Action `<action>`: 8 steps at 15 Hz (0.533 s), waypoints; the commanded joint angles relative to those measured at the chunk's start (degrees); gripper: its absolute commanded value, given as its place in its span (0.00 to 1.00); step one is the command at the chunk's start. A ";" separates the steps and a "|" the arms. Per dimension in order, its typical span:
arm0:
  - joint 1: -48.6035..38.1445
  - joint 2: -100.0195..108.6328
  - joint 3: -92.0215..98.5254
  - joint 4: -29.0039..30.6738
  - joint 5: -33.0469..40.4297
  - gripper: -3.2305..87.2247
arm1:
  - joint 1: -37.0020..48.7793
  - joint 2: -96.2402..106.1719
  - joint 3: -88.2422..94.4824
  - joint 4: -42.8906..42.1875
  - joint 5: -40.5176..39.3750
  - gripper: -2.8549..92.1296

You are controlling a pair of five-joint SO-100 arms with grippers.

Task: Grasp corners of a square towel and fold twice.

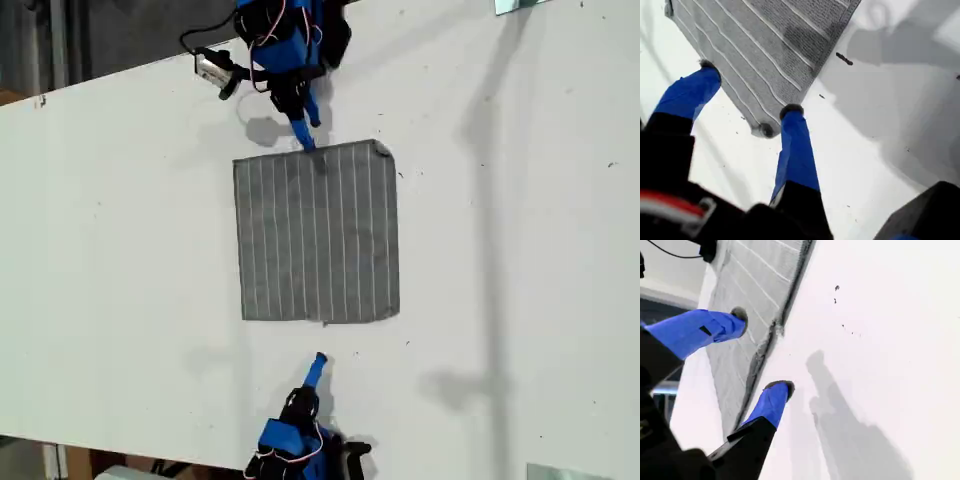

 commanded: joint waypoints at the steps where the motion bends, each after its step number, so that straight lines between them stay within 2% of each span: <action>1: 0.26 0.26 0.26 -0.35 0.53 0.25 | -0.35 0.09 -2.90 0.44 -0.79 0.33; 3: -1.49 0.26 0.26 -1.85 7.82 0.25 | -0.35 0.09 -2.90 0.44 -0.79 0.33; 6: -1.41 0.26 0.35 -1.41 6.06 0.25 | 0.62 0.09 -2.90 0.62 -2.29 0.33; 7: -3.25 0.26 0.35 -0.97 -2.11 0.25 | 3.60 0.09 -2.90 0.97 -3.87 0.32; 8: -1.14 0.26 0.35 -0.88 -14.41 0.25 | 5.62 0.09 -3.08 1.14 -3.87 0.32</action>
